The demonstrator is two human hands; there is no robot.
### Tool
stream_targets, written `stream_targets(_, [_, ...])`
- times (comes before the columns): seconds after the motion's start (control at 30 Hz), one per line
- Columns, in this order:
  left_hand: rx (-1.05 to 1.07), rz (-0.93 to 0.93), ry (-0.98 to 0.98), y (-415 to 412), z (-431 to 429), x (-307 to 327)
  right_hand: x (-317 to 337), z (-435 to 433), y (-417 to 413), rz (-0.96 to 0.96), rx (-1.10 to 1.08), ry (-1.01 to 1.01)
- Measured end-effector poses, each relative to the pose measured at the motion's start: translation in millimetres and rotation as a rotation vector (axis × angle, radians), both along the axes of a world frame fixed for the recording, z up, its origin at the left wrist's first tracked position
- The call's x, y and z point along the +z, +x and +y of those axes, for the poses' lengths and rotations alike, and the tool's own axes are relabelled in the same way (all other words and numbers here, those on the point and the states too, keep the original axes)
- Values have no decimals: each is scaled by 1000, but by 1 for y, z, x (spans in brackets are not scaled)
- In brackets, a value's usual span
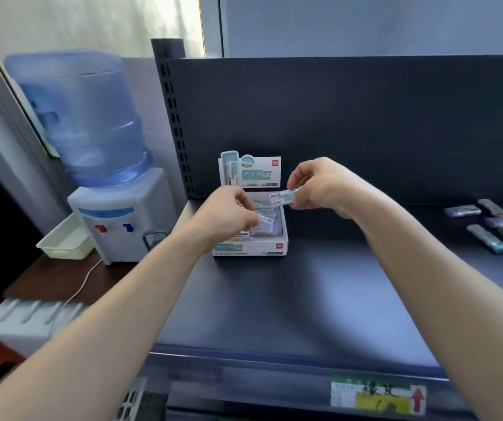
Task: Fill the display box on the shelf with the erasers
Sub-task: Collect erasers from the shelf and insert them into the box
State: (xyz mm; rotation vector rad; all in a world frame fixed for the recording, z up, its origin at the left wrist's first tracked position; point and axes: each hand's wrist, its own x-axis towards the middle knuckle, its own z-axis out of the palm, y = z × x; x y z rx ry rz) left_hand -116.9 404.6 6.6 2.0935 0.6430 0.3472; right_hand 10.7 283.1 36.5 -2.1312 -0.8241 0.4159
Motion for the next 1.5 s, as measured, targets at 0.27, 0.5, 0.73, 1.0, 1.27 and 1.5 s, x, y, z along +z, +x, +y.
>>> stream_targets(0.27, [-119, 127, 139, 7, -2, -13, -6, -2, 1, -27, 2, -56])
stream_targets(0.5, [-109, 164, 167, 5, 5, -18, -9, 10, -10, -110, 83, -145])
stream_targets(0.73, [-114, 265, 217, 2, 7, -11, -13, 15, -11, -192, 122, -210])
stream_targets(1.0, [-102, 266, 146, 6, 0, 0, -14, 13, -10, -228, 151, -222])
stream_targets(1.27, [-74, 233, 90, 9, 3, -2, -14, 12, -7, -239, 163, -224])
stream_targets(1.5, [-74, 214, 82, 9, 3, -3, -17, 14, -7, -254, 178, -216])
